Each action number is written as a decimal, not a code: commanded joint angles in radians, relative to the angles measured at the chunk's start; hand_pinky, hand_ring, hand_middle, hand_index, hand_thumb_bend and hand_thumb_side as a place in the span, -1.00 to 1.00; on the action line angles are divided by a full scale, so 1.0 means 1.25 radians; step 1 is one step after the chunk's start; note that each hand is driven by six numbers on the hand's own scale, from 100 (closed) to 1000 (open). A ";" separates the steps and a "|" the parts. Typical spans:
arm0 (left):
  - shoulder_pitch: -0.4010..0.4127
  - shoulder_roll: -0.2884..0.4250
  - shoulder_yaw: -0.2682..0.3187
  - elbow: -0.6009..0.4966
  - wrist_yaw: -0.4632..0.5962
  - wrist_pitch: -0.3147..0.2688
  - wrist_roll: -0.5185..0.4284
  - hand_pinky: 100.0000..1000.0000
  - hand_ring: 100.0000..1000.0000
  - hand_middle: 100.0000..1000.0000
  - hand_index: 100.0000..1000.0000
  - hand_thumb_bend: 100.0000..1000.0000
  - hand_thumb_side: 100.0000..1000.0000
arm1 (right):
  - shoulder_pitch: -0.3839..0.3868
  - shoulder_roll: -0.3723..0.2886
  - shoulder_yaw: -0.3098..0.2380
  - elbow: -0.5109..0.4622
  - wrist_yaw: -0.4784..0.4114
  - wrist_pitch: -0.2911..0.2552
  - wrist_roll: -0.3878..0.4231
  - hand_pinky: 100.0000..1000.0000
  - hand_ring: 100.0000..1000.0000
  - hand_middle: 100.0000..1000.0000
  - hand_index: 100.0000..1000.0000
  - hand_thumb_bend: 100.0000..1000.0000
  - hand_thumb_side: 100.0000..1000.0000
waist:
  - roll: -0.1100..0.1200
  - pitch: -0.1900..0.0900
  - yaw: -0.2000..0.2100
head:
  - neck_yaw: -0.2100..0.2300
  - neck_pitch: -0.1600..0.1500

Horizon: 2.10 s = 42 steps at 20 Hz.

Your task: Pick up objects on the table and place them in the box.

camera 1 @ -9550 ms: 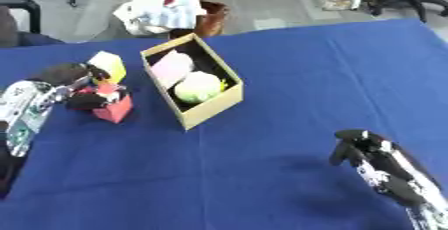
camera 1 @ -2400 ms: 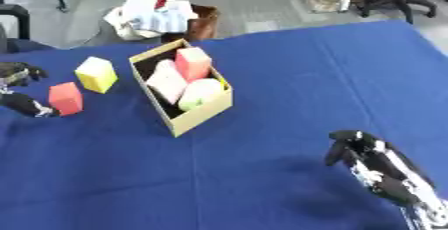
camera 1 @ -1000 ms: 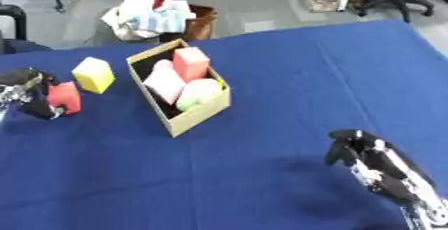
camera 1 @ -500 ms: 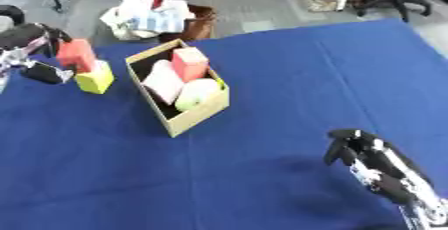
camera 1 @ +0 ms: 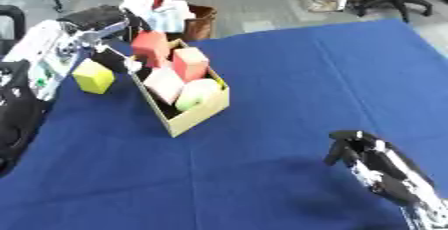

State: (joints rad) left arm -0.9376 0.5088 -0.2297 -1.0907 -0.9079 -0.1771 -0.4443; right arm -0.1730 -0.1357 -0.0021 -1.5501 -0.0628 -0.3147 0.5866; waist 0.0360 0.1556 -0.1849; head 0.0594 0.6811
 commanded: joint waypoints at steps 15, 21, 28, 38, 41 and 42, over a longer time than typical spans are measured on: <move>-0.073 -0.093 0.072 0.235 -0.188 0.067 0.166 0.54 0.34 0.40 0.75 -0.58 -0.57 | -0.013 0.004 0.004 -0.008 -0.004 -0.001 0.006 0.04 0.06 -0.03 0.51 -1.00 -0.27 | -0.020 -0.004 -0.013 | 0.014 -0.016; -0.070 -0.072 0.094 0.238 -0.233 0.086 0.184 0.64 0.50 0.64 0.82 -0.35 0.22 | -0.012 0.002 0.003 -0.009 -0.003 0.000 0.005 0.04 0.06 -0.03 0.51 -1.00 -0.27 | -0.017 -0.005 -0.010 | 0.010 -0.017; -0.060 -0.026 0.115 0.221 -0.202 0.100 0.184 0.68 0.54 0.70 0.84 -0.30 0.64 | -0.010 0.000 0.001 -0.008 -0.002 0.000 0.004 0.04 0.06 -0.03 0.51 -1.00 -0.27 | -0.016 -0.006 -0.004 | 0.006 -0.016; -0.043 0.028 0.140 0.247 -0.158 0.111 0.101 0.65 0.51 0.62 0.82 -0.39 -0.06 | -0.008 -0.003 -0.001 -0.008 -0.001 0.000 0.002 0.04 0.06 -0.03 0.51 -1.00 -0.27 | -0.014 -0.007 0.001 | 0.001 -0.015; -0.040 0.039 0.158 0.269 -0.180 0.131 0.078 0.66 0.52 0.66 0.86 -0.31 -0.14 | -0.007 -0.003 -0.002 -0.008 -0.001 0.000 0.001 0.04 0.06 -0.03 0.51 -1.00 -0.27 | -0.014 -0.008 0.003 | -0.001 -0.015; -0.039 0.040 0.167 0.281 -0.191 0.143 0.083 0.66 0.52 0.66 0.86 -0.30 -0.11 | -0.007 -0.003 -0.002 -0.008 -0.001 0.000 0.001 0.04 0.06 -0.03 0.51 -1.00 -0.27 | -0.014 -0.008 0.003 | -0.001 -0.015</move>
State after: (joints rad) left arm -0.9707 0.5204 -0.0395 -0.7408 -1.1340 -0.0102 -0.3349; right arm -0.1755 -0.1274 0.0003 -1.5480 -0.0634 -0.3144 0.5909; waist 0.0284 0.1556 -0.1832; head 0.0598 0.6748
